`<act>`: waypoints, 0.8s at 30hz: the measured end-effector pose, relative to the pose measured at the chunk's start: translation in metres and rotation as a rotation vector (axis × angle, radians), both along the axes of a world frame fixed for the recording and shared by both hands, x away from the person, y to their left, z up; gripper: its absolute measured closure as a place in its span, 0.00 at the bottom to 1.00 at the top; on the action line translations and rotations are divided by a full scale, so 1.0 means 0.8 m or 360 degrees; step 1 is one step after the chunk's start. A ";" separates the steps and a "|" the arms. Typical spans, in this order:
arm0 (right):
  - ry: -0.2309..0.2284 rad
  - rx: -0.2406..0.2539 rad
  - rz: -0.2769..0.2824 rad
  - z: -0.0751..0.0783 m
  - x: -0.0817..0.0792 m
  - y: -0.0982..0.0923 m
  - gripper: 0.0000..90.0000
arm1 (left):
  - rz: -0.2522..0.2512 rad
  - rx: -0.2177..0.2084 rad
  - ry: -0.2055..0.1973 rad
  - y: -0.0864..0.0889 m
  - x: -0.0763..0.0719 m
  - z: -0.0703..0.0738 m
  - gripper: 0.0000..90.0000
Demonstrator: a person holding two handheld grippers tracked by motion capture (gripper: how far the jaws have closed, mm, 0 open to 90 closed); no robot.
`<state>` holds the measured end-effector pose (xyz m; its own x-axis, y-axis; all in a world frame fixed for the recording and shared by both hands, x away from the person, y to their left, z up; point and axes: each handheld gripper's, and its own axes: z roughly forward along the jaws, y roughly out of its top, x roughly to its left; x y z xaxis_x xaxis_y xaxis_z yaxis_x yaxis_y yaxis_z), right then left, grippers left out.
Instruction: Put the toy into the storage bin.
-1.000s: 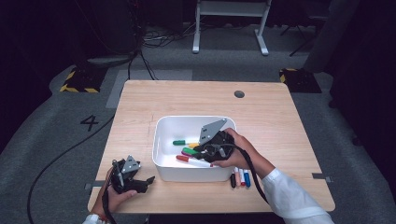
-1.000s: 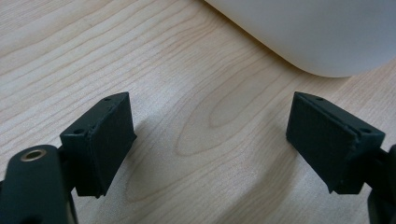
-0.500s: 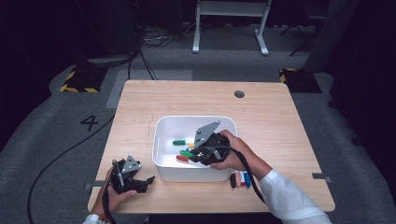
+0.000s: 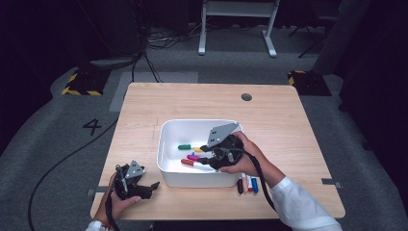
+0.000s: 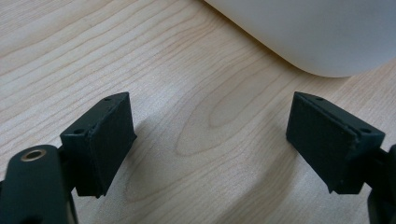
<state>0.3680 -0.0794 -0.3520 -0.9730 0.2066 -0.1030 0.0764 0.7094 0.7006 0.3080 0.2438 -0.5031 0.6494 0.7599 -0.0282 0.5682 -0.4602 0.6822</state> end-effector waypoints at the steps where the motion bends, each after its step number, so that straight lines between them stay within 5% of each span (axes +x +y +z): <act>1: 0.0000 0.0000 0.0000 0.000 0.000 0.000 0.63 | 0.0000 0.0000 0.0000 0.000 0.000 0.000 0.17; 13: -0.0207 0.0251 -0.0232 0.022 -0.013 -0.082 0.42 | -0.0003 0.0003 -0.0006 0.000 0.000 0.000 0.17; 18: -0.0239 0.0333 -0.0306 0.026 -0.022 -0.124 0.41 | 0.0001 0.0002 -0.0007 0.000 0.000 0.000 0.17; 24: -0.0226 0.0368 -0.0450 0.009 -0.031 -0.167 0.40 | 0.0001 0.0005 -0.0008 0.000 0.000 0.000 0.17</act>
